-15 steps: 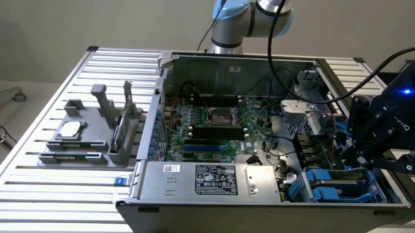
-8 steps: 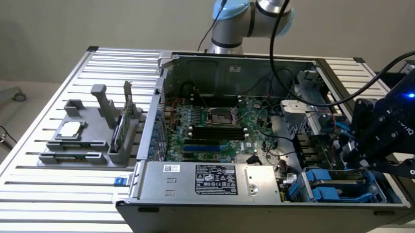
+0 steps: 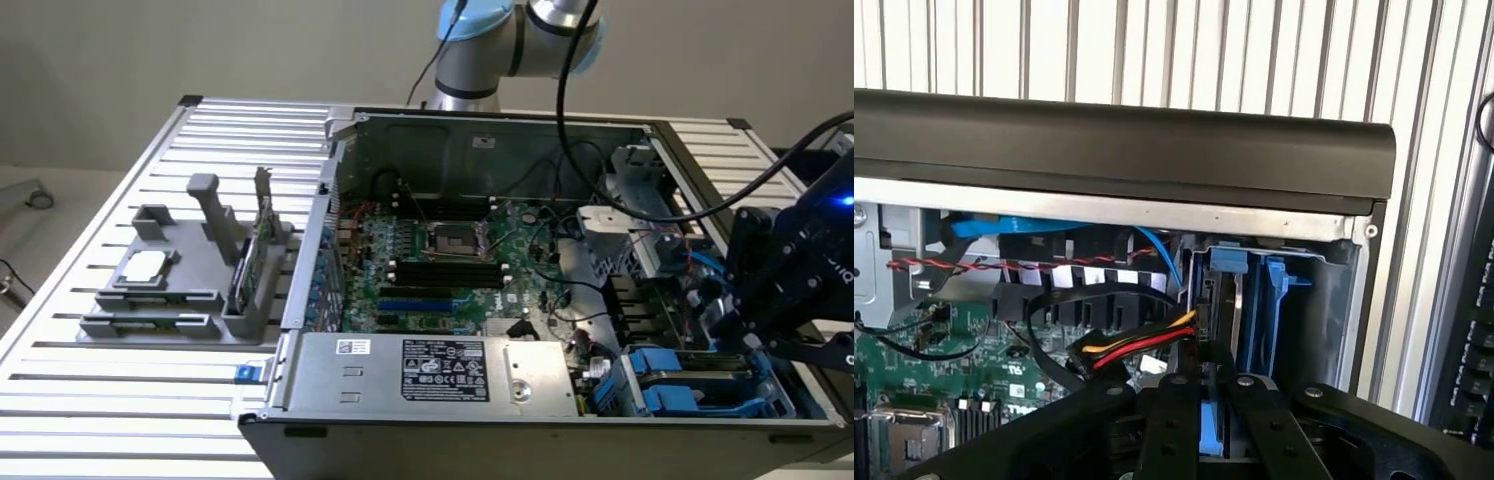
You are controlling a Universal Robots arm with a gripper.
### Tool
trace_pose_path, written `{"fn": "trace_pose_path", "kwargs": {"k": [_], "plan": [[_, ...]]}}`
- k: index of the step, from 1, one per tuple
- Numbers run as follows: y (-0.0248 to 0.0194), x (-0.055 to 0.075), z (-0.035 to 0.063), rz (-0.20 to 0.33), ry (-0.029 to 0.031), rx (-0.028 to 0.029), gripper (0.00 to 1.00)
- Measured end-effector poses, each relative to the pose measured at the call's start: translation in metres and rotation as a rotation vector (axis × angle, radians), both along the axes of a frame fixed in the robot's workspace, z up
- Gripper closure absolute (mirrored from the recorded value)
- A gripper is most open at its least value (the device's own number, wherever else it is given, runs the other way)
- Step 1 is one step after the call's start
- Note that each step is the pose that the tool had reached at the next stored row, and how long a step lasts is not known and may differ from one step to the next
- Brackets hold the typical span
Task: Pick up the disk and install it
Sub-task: 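Insert the first disk wire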
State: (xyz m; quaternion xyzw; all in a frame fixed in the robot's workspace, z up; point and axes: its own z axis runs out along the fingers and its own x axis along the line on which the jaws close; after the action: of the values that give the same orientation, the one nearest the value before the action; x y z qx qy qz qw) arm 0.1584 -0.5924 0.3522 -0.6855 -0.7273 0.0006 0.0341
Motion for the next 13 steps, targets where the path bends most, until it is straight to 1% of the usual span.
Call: {"fn": "trace_pose_path", "kwargs": {"k": [2,3,6,10,12,13], "plan": [[-0.0002,0.0,-0.0006,-0.007,-0.0054,-0.0045,0.84],[-0.0002,0.0,-0.001,-0.01,-0.0094,-0.007,0.84],[-0.0003,-0.002,-0.0022,-0.014,-0.0254,-0.0144,0.84],[-0.0008,-0.007,-0.0022,-0.015,-0.0369,-0.0233,0.84],[-0.0009,-0.01,-0.0025,-0.015,-0.0443,-0.0287,0.84],[-0.0009,-0.012,-0.0029,-0.015,-0.0486,-0.0304,0.84]]}}
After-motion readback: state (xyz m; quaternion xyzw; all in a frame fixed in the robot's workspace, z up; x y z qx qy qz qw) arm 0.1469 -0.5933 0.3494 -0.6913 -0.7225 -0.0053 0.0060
